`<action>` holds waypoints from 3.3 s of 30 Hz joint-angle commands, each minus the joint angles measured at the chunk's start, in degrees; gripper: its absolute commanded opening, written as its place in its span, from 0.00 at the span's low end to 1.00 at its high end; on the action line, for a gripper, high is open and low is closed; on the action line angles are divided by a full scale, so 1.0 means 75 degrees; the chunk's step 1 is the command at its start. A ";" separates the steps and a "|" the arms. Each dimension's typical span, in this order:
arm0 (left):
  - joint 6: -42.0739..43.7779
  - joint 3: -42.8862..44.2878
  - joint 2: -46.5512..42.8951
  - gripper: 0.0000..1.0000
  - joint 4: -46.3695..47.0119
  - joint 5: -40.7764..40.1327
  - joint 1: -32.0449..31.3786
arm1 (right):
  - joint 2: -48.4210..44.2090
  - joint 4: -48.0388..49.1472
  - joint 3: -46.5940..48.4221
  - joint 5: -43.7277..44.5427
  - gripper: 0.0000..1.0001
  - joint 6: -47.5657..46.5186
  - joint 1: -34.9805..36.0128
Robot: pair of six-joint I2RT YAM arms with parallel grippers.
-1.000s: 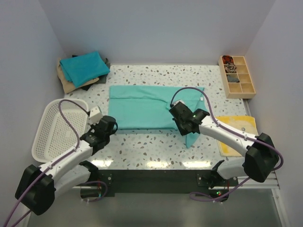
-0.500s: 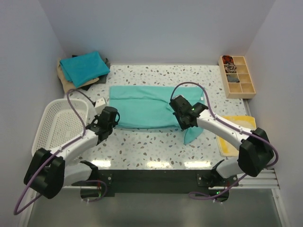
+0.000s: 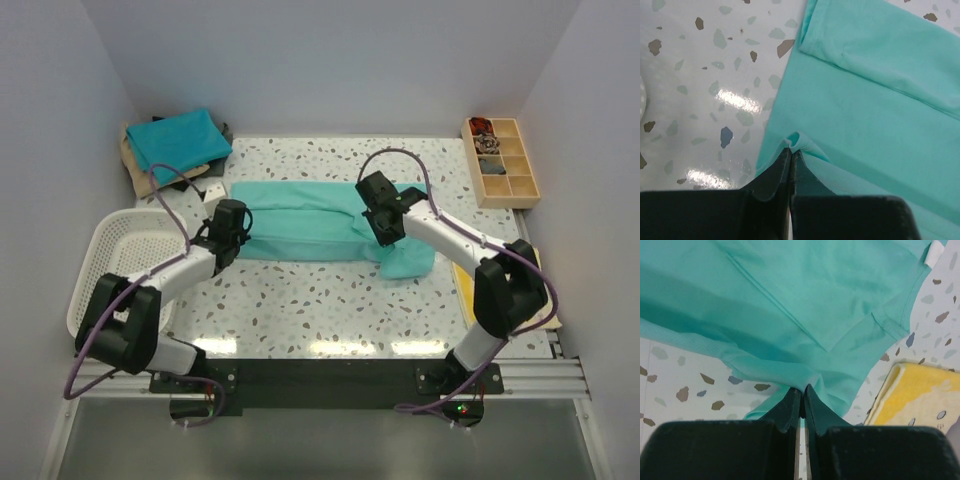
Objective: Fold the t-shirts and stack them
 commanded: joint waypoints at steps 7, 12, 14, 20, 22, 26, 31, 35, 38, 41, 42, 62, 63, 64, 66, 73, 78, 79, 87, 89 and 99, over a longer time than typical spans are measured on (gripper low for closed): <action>0.0234 0.1315 0.1633 0.00 0.0605 0.0453 0.0301 | 0.1470 0.0016 0.1776 -0.0230 0.00 -0.0642 -0.0344; 0.0175 0.1467 0.1903 0.00 0.0394 0.0430 0.0312 | 0.2068 0.0040 0.2234 -0.0218 0.00 -0.0724 -0.0496; 0.0152 0.1409 0.1880 0.00 0.0206 0.0221 0.0312 | 0.2174 0.0110 0.2329 -0.0055 0.00 -0.0701 -0.0590; 0.0152 0.1269 0.1704 0.00 -0.0228 -0.0203 0.0312 | 0.2701 0.0239 0.2715 0.0332 0.00 -0.0736 -0.0871; 0.0140 0.1315 0.1751 0.00 -0.0344 -0.0226 0.0313 | 0.2876 0.0239 0.2879 0.0321 0.00 -0.0724 -0.0977; 0.0105 0.1292 0.1798 0.00 -0.0450 -0.0460 0.0313 | 0.3076 0.0414 0.3056 0.0332 0.41 -0.0712 -0.1106; 0.0315 0.1362 0.1705 0.78 -0.0345 -0.0438 0.0313 | 0.2587 0.0765 0.2892 0.0754 0.66 -0.0513 -0.1328; 0.0386 0.1385 0.1342 1.00 -0.0263 -0.0344 0.0313 | 0.1263 0.1048 0.2178 0.0814 0.69 -0.0280 -0.1352; 0.0491 0.1350 0.0931 1.00 -0.0134 -0.0169 0.0301 | 0.0313 0.0768 0.1570 0.0217 0.69 -0.0069 -0.1364; 0.0574 0.1362 0.0615 1.00 -0.0087 0.0171 0.0266 | -0.0274 0.0498 0.1008 -0.0042 0.69 0.0248 -0.1364; 0.0574 0.1316 0.0475 1.00 -0.0052 0.0242 0.0242 | -0.0623 0.0520 0.0831 -0.0182 0.68 0.0353 -0.1364; 0.0539 0.0916 0.1082 1.00 0.0921 0.2281 -0.0332 | -0.0920 0.1270 -0.1410 -0.2644 0.56 0.0964 -0.1352; 0.0550 0.0951 0.1129 1.00 0.0909 0.2305 -0.0320 | -0.0711 0.1352 -0.1374 -0.2528 0.56 0.0952 -0.1364; 0.0562 0.0952 0.1153 1.00 0.0886 0.2305 -0.0320 | -0.0616 0.1399 -0.1328 -0.2434 0.55 0.0940 -0.1352; 0.0585 0.0964 0.1200 1.00 0.0897 0.2328 -0.0320 | -0.0405 0.1516 -0.1187 -0.2246 0.56 0.0952 -0.1375; 0.0679 0.1010 0.1200 1.00 0.0862 0.2282 -0.0332 | 0.0368 0.1786 -0.0520 -0.1742 0.56 0.0870 -0.1481; 0.0796 0.1092 0.1305 1.00 0.0827 0.2211 -0.0332 | 0.0943 0.1845 0.0184 -0.1496 0.56 0.0835 -0.1774; 0.0820 0.1116 0.1317 1.00 0.0815 0.2199 -0.0320 | 0.1002 0.1903 0.0289 -0.1426 0.56 0.0823 -0.1809; 0.0996 0.1233 0.1505 1.00 0.0581 0.2071 -0.0320 | 0.2150 0.2219 0.1063 -0.1086 0.57 0.0975 -0.2453; 0.1031 0.1233 0.1505 1.00 0.0546 0.2000 -0.0320 | 0.2512 0.2161 0.1426 -0.0981 0.57 0.0999 -0.2617; 0.1113 0.1175 0.1352 1.00 0.0522 0.1731 -0.0320 | 0.2549 0.2173 0.2164 0.0003 0.64 0.0741 -0.3039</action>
